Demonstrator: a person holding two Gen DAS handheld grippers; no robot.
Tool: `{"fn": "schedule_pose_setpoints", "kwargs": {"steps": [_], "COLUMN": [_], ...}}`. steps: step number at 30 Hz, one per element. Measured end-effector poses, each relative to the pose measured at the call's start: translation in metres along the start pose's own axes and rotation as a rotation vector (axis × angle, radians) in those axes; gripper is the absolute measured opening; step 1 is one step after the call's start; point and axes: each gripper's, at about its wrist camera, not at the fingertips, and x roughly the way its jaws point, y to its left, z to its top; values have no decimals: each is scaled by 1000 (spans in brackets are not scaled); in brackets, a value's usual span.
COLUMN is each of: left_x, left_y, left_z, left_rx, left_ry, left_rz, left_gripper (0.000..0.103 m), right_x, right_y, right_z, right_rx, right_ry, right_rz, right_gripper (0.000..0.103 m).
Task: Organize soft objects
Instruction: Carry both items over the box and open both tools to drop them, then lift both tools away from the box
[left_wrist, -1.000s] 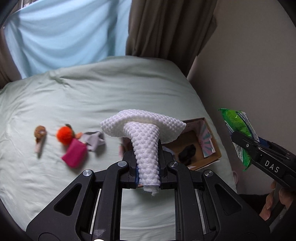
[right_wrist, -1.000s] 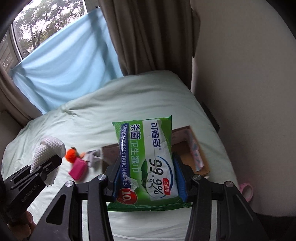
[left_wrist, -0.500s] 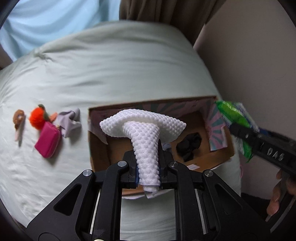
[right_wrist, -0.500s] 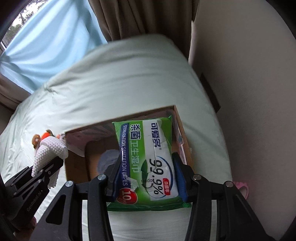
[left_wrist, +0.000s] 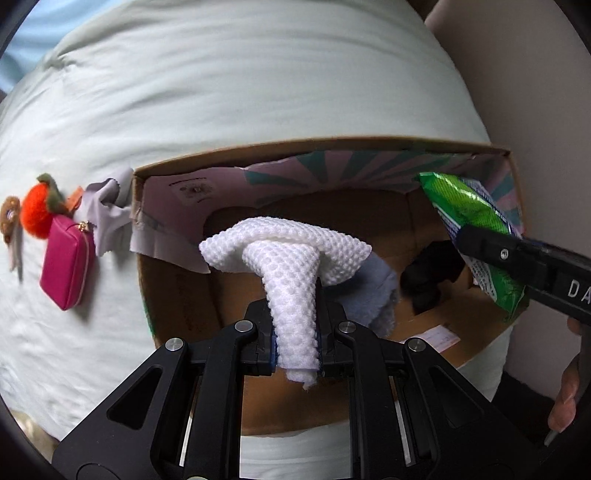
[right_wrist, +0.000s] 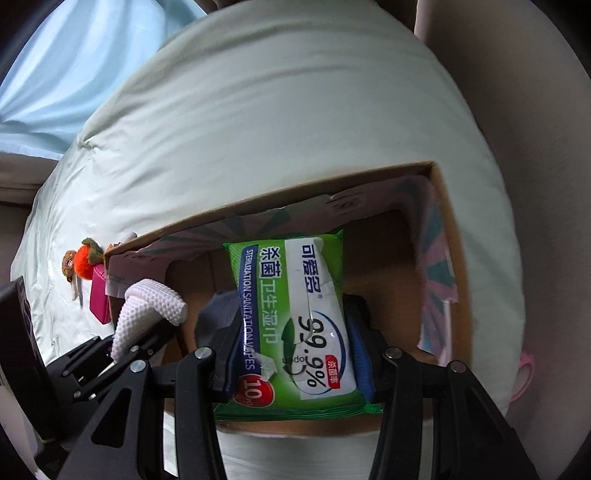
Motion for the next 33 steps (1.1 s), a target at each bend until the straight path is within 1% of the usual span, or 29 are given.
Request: {"fn": "schedule_pose_setpoints", "kwargs": {"steps": [2,3,4,5,6,7,8,9,13,15,17,19,21,25,33], "left_x": [2,3,1,-1,-4,-9,-20,-26,-34,-37,-44,-43,-46,-59,-112], "left_y": [-3,-4,-6,-9,-10,-11,-13,-13,-10,-13,-12,-14,-13,-15,-17], "left_z": [1,2,3,5,8,8,6,4,1,-2,-4,-7,-13,-21,-48], "left_rx": [14,18,24,31,35,41,48,50,29,29,32,28,26,38,52], "left_ry": [12,17,21,35,44,36,-8,-26,-18,-13,-20,-28,-39,-70,-167], "left_rz": [-8,-15,-26,-33,-25,-6,14,14,-6,-3,-3,-3,-9,-5,-10], "left_gripper": [12,12,17,38,57,101,103,103,103,103,103,103,103,103,103], "right_x": [3,2,1,-3,-8,-9,-13,-16,-19,-22,-26,-32,-36,-52,-98], "right_y": [-1,-2,-3,-4,-5,-6,-7,-7,-10,-12,-15,-13,-9,-4,9], "right_z": [3,4,7,8,9,10,10,10,7,5,2,-1,-4,-11,-37], "right_rx": [14,25,31,39,44,42,33,26,17,18,17,12,5,2,-33], "right_ry": [2,-4,-10,-22,-49,-60,-77,-85,-100,-104,-114,-130,-127,-148,-209], "right_rz": [18,28,37,52,72,74,69,62,48,49,56,61,62,67,71], "right_gripper": [46,53,70,82,99,103,103,103,103,103,103,103,103,103,103]}}
